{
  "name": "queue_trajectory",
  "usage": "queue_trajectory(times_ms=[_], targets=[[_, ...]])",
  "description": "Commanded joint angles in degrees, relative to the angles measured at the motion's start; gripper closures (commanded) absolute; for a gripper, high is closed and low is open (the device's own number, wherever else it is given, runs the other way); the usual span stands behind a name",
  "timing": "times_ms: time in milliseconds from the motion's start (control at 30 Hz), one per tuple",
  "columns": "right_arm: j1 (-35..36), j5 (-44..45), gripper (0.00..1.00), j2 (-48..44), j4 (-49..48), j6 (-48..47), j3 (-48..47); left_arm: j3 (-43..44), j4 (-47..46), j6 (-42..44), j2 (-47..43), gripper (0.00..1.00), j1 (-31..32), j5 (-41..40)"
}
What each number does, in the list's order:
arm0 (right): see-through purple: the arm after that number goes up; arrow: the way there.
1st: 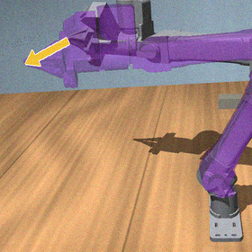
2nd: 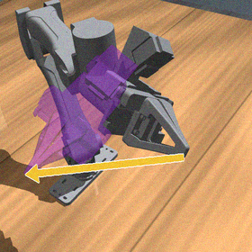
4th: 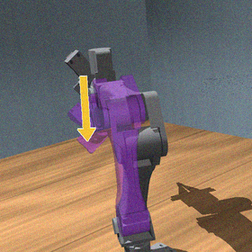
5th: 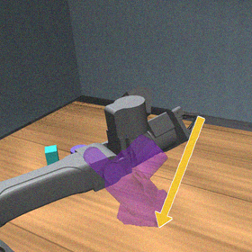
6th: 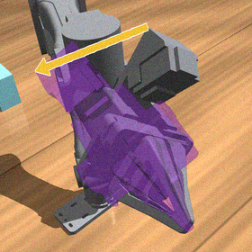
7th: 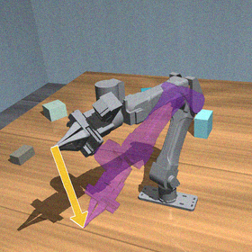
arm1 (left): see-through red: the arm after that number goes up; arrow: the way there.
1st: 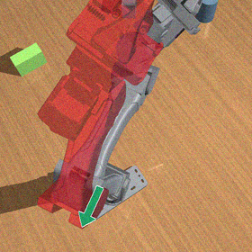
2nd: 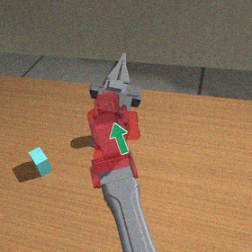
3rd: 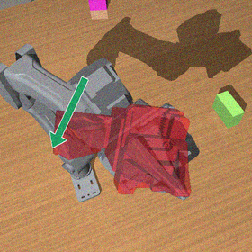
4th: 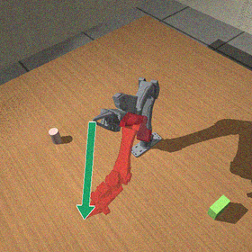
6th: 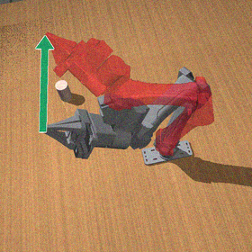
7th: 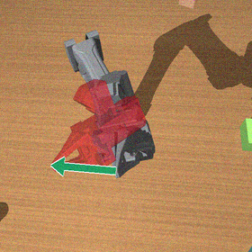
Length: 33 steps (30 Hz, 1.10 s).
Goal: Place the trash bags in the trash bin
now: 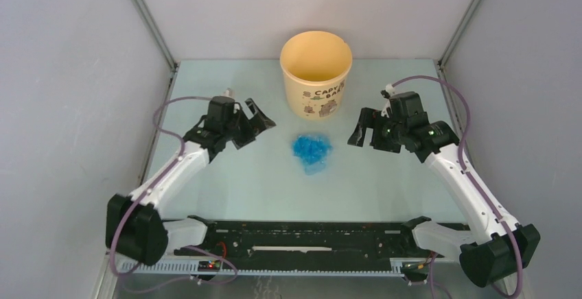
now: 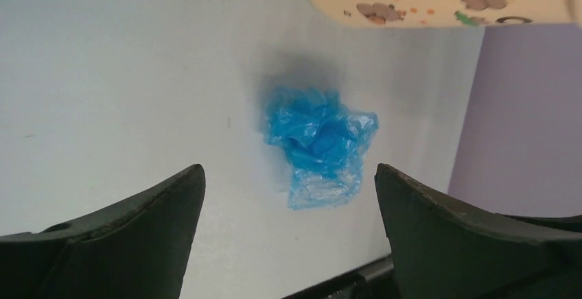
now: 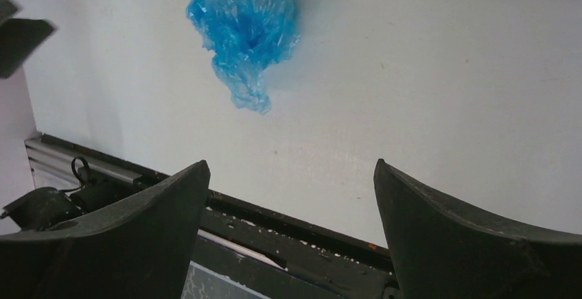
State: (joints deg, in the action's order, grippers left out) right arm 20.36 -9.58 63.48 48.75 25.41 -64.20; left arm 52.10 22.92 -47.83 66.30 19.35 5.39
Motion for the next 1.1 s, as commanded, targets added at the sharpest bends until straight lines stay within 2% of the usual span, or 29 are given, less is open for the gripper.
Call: queue_trajectory(times_ms=[0,167,267,367,467,600,700,767,833,933,1067], targets=[[0.3,-3.5,0.0,-0.8,-1.3,-2.8,-1.7,-0.5,-11.9,-4.7,8.8,0.02,1.2,14.8],[-1.0,-8.6,0.0,-0.5,-3.4,-1.7,0.5,7.6,-11.2,-1.3,22.2,0.02,5.1,20.3],[-3.9,-14.8,0.0,-0.1,-6.9,0.5,4.1,11.2,-10.7,-1.5,28.6,0.08,6.9,22.2],[-6.7,-20.8,0.05,1.1,-10.1,2.4,7.7,13.4,-11.2,-1.7,33.1,0.13,8.5,24.0],[-7.4,-23.4,0.08,2.9,-11.6,2.2,9.6,14.9,-11.4,-1.0,36.7,0.2,9.6,25.7],[-7.4,-24.9,0.11,5.7,-12.7,1.6,11.0,14.8,-11.8,-1.5,39.9,0.37,10.1,27.8],[-7.3,-25.8,0.16,7.2,-13.3,0.7,11.5,14.3,-12.0,-1.8,39.6,0.61,10.1,28.5],[-7.0,-25.7,0.22,8.1,-13.4,-0.9,11.4,14.7,-12.1,-2.5,39.2,0.81,10.0,30.6],[-6.2,-24.9,0.24,8.2,-12.9,-3.0,11.2,15.1,-12.9,-3.8,38.2,0.94,9.9,34.1],[-5.4,-24.4,0.25,7.6,-12.2,-5.5,10.9,13.8,-17.3,-7.0,34.7,1.0,9.4,40.1],[-5.2,-25.7,0.26,4.9,-13.0,-7.6,11.0,11.7,-22.2,-9.2,29.0,1.0,9.2,47.5]])
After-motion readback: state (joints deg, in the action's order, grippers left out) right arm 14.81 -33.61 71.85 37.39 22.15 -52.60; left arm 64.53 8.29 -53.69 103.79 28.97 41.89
